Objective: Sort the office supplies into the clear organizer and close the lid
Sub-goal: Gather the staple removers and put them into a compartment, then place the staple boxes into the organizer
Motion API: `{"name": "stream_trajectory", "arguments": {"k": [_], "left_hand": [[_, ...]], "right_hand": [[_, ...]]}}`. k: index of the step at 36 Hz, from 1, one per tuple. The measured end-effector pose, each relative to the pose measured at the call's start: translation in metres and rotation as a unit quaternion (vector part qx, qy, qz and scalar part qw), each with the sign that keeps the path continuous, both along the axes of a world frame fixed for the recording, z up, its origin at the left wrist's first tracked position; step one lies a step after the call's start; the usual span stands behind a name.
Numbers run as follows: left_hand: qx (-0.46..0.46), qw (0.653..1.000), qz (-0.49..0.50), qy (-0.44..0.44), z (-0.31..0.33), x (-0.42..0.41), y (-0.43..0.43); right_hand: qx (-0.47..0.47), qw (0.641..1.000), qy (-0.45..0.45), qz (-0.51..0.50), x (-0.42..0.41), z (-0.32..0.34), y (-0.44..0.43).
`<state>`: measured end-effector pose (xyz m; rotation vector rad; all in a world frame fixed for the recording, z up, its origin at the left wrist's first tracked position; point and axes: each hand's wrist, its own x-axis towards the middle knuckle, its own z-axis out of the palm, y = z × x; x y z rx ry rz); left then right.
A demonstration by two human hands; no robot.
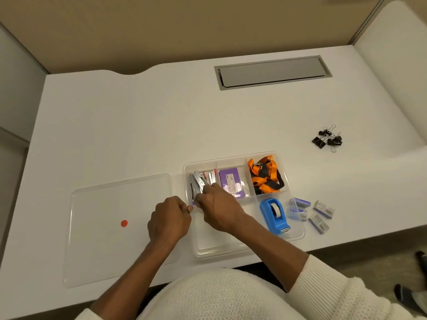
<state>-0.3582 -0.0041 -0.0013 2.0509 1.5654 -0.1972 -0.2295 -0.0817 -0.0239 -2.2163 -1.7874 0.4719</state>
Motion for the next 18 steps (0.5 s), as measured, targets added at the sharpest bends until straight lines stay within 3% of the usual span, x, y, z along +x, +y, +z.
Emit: {"name": "stream_trajectory", "arguments": {"k": [6,12,18], "left_hand": [[0.032,0.998,-0.038,0.041,0.005,0.000,-0.002],[0.163,0.968,-0.154,0.114,0.026,0.006,-0.013],[0.179,0.947,-0.268,-0.002,0.050,0.057,-0.041]], "right_hand": [[0.043,0.999,0.018,0.002,0.002,0.009,-0.022],[0.082,0.983,0.099,-0.131,0.034,0.031,-0.071],[0.120,0.946,0.080,-0.289,0.094,0.049,-0.139]]}}
